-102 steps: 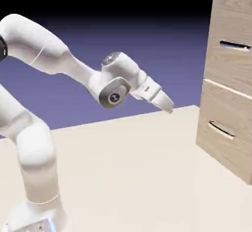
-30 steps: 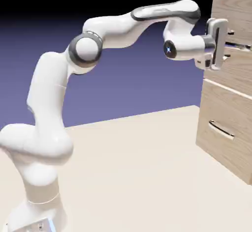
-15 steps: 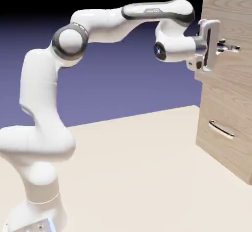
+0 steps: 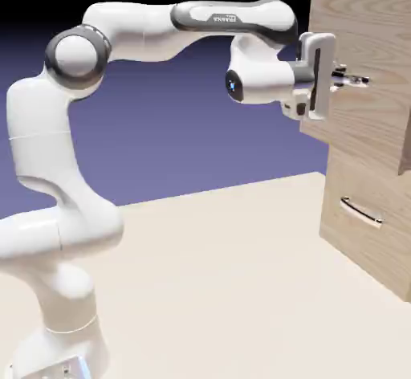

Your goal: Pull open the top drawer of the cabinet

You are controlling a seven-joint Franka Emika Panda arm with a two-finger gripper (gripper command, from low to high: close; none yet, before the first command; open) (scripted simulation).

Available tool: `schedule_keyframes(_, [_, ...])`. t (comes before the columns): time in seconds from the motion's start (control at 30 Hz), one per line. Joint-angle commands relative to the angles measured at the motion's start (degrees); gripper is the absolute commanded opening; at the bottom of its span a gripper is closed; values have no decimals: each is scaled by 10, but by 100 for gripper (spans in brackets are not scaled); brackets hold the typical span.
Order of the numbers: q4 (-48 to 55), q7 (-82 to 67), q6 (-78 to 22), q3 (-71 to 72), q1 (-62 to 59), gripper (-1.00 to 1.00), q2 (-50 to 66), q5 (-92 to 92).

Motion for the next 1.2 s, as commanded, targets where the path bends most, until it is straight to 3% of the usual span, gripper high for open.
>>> schedule_keyframes(0.0, [-9,0,-1,-20,21,-100,-2,0])
schedule_keyframes(0.43, [-145,43,-15,-273,289,-100,-73,-27])
schedule_keyframes(0.73, [-167,267,-59,-191,177,-100,-169,-151])
schedule_keyframes(1.07, [-312,336,-56,-329,352,-100,-272,-214])
schedule_keyframes(1.1, [-312,336,-56,-329,352,100,-272,-214])
schedule_keyframes(1.17, [-326,342,-51,-343,373,100,-284,-222])
